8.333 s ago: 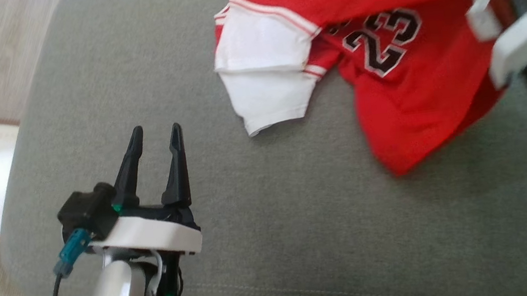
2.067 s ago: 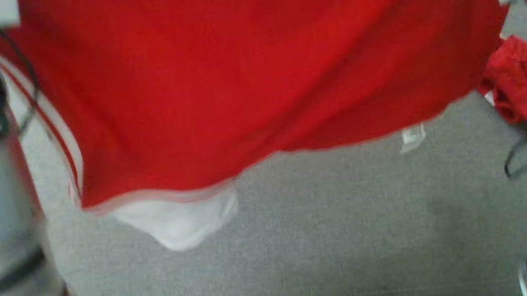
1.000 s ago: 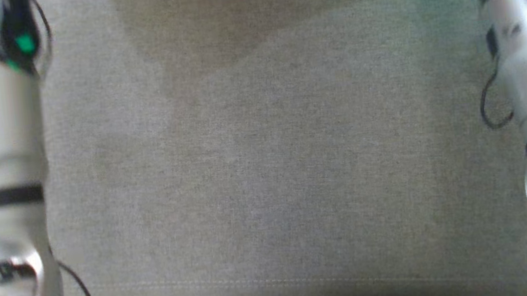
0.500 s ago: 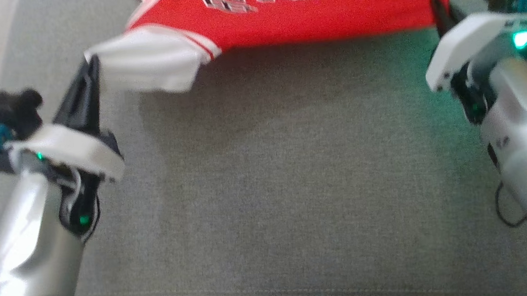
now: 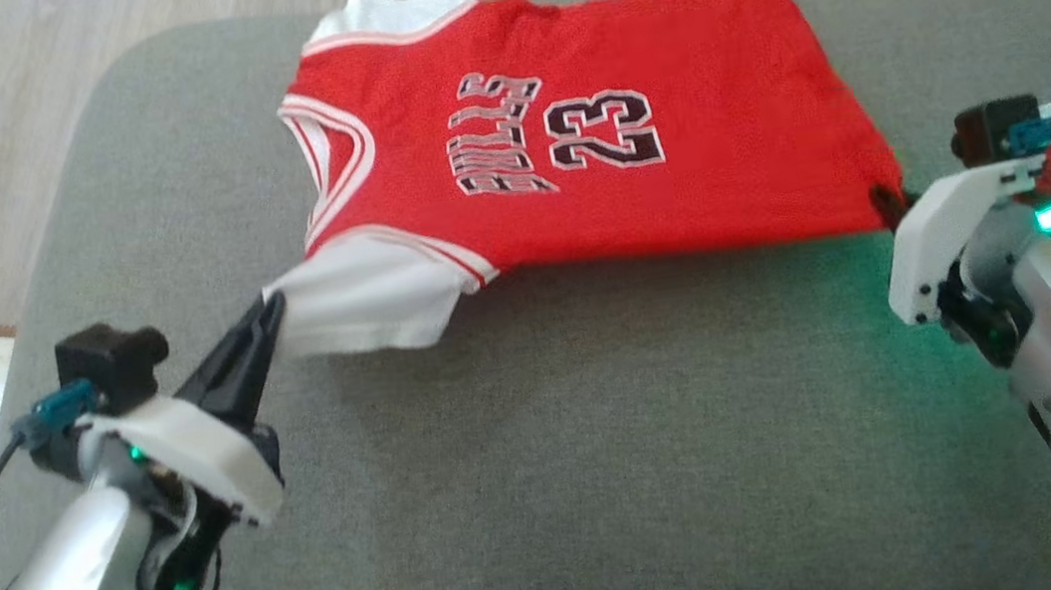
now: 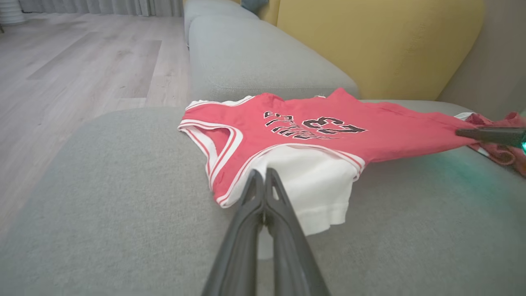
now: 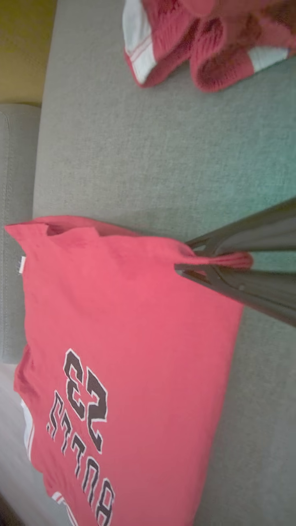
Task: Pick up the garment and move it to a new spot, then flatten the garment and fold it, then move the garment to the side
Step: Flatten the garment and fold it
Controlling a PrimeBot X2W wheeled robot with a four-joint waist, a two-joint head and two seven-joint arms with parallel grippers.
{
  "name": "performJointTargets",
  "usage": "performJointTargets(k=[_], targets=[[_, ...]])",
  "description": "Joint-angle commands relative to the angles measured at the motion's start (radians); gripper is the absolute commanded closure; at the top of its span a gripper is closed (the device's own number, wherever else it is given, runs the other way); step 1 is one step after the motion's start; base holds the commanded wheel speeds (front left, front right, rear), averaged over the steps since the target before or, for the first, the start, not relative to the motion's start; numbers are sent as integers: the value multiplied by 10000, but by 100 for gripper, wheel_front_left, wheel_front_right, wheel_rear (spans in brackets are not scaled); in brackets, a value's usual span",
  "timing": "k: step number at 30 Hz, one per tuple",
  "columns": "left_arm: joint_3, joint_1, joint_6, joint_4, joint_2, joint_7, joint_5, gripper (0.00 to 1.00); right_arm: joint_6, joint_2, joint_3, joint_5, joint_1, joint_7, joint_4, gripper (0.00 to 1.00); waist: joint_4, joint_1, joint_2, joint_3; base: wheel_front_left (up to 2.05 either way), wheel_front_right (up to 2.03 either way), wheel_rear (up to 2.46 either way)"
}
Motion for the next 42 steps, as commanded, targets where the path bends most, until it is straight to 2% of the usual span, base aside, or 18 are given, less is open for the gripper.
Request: performJointTargets(k=[1, 13, 20, 25, 33, 42], targets=[[401, -330, 12, -325, 565, 27, -94, 100, 39, -152, 183, 119, -35, 52, -365, 100, -34, 1, -1, -113, 0, 0, 0], [106, 1128, 12, -2648, 2510, 1783, -1238, 100, 39, -1777, 1423, 2195, 1608, 2988, -2997, 100, -159, 1, -1, -881, 0, 0, 0], [-10, 1933, 36, -4158, 3581, 2795, -1764, 100, 39, -2573, 1391, 2849, 2694, 4698, -4348, 100, -134, 1, -1, -1207, 0, 0, 0], [36, 2325, 259, -4965, 4133, 3207, -1956, 100, 39, -2856, 930, 3163, 3423, 5891, -5304, 100, -160, 1, -1, -1275, 0, 0, 0], [138, 1862, 512, -5103, 4044, 3329, -1782, 100, 39, -2484, -279, 2426, 3583, 6617, -6178, 100, -191, 1, -1, -906, 0, 0, 0], [45, 625, 357, -4251, 3661, 3560, -1487, 100, 39, -1530, -1155, 1286, 2811, 7373, -6322, 100, -291, 1, -1, -139, 0, 0, 0]])
